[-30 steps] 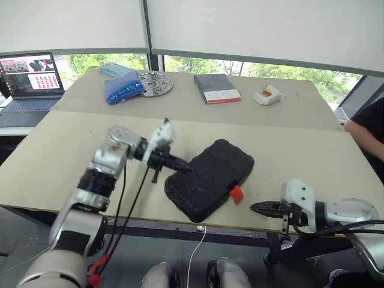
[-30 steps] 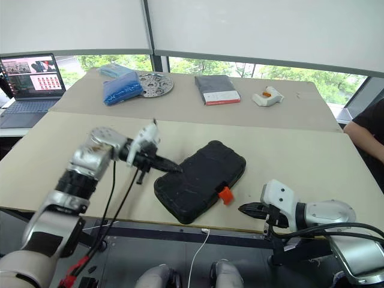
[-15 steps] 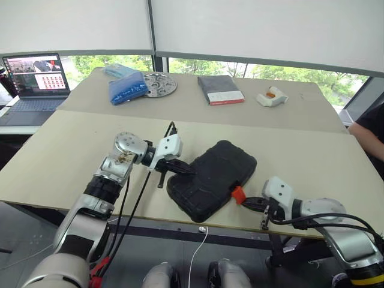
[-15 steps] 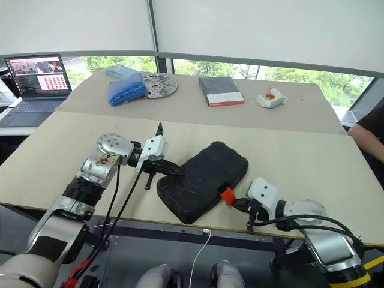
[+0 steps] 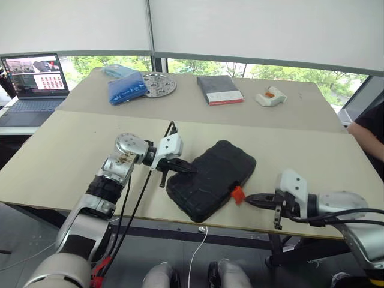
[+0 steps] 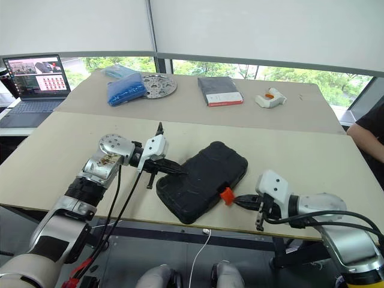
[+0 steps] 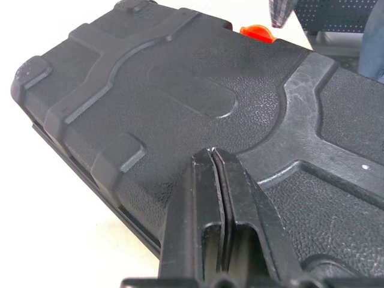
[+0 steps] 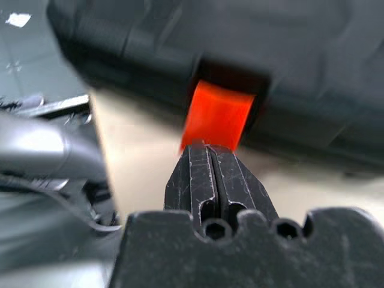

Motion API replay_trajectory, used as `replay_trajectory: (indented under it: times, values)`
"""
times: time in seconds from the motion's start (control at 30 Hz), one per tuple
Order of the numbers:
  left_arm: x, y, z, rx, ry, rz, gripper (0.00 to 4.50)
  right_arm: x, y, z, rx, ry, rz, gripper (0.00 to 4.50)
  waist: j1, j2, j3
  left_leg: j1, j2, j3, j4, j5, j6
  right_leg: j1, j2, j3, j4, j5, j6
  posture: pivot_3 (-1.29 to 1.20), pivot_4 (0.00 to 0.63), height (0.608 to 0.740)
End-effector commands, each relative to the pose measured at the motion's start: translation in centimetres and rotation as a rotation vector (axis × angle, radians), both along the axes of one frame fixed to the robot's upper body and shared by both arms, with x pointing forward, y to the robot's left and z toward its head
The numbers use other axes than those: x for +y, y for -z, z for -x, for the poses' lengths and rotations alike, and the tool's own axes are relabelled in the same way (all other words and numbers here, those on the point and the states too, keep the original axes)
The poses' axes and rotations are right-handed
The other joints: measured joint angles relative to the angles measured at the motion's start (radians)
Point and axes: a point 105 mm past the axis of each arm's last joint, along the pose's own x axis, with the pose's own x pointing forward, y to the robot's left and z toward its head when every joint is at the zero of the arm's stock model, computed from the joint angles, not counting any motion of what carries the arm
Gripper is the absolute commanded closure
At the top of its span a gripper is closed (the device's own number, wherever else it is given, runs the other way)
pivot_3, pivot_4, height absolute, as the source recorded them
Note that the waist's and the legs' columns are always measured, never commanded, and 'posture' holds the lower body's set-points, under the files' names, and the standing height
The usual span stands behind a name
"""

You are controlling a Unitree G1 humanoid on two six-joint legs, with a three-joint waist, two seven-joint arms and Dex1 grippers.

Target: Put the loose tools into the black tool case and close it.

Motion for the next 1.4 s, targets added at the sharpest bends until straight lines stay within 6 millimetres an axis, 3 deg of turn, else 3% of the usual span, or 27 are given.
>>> replay_trajectory:
  times: [0.03, 0.2, 0.53, 0.7, 0.83, 0.93, 1.23, 1.4]
  values:
    - [0.3, 1.6, 0.0, 0.03, -0.012, -0.069, 4.43, 0.9, 0.9, -0.2, 0.011, -0.003, 0.013, 4.5, 0.0, 0.0, 0.0, 0.0, 0.0, 0.0, 0.0, 0.0, 0.0, 0.0, 0.0, 0.0, 0.0, 0.0, 0.0, 0.0, 0.15, 0.718]
    - [0.1, 1.3, 0.0, 0.024, -0.005, -0.064, 4.43, 1.3, 2.3, -0.7, 0.024, 0.025, 0.032, 4.5, -0.001, 0.0, 0.0, -0.001, 0.0, 0.0, 0.0, 0.0, 0.0, 0.0, 0.0, 0.0, 0.0, 0.0, 0.0, 0.0, 0.15, 0.718]
    - [-0.9, 1.4, 0.3, 0.0, 0.015, -0.051, 4.43, 1.3, 1.1, -2.1, -0.053, 0.093, -0.017, 4.5, -0.001, 0.0, 0.0, -0.001, 0.0, 0.0, 0.0, 0.0, 0.0, -0.001, 0.0, 0.0, 0.0, 0.0, 0.0, 0.0, 0.15, 0.718]
    - [-2.0, 2.6, 0.6, -0.064, 0.057, -0.094, 4.43, 1.2, 0.9, -1.5, -0.034, 0.058, 0.023, 4.5, -0.001, 0.0, 0.0, -0.001, 0.0, 0.0, 0.0, 0.0, 0.0, -0.001, 0.0, 0.0, 0.0, 0.0, 0.0, 0.0, 0.15, 0.718]
    - [-2.5, 2.1, 0.5, -0.065, 0.06, -0.07, 4.43, 0.1, 0.8, -0.1, 0.013, 0.021, 0.067, 4.5, -0.001, 0.0, 0.0, -0.001, 0.0, 0.0, 0.0, 0.0, 0.0, -0.001, 0.0, 0.0, -0.001, 0.0, 0.0, 0.0, 0.15, 0.718]
    - [-2.6, 1.8, 0.3, -0.063, 0.055, -0.059, 4.43, -0.3, 0.1, -0.3, 0.009, 0.042, 0.054, 4.5, -0.001, 0.0, 0.0, -0.001, 0.0, 0.0, -0.001, 0.0, 0.001, -0.001, 0.0, 0.0, -0.002, 0.0, 0.0, 0.0, 0.15, 0.718]
    - [-3.2, 1.7, 0.0, -0.067, 0.052, -0.042, 4.43, 2.0, 1.0, -1.6, 0.02, 0.054, 0.0, 4.5, -0.006, -0.001, 0.0, -0.001, 0.0, 0.0, -0.001, -0.001, 0.001, -0.001, 0.0, -0.001, -0.001, 0.0, 0.0, 0.0, 0.15, 0.718]
    - [-3.6, 1.4, -0.3, -0.074, 0.05, -0.029, 4.43, 2.3, 1.1, -2.5, 0.005, 0.084, -0.012, 4.5, -0.023, -0.001, 0.0, 0.0, 0.001, 0.0, -0.001, 0.0, 0.0, -0.001, 0.001, 0.0, 0.0, 0.0, 0.0, 0.0, 0.15, 0.718]
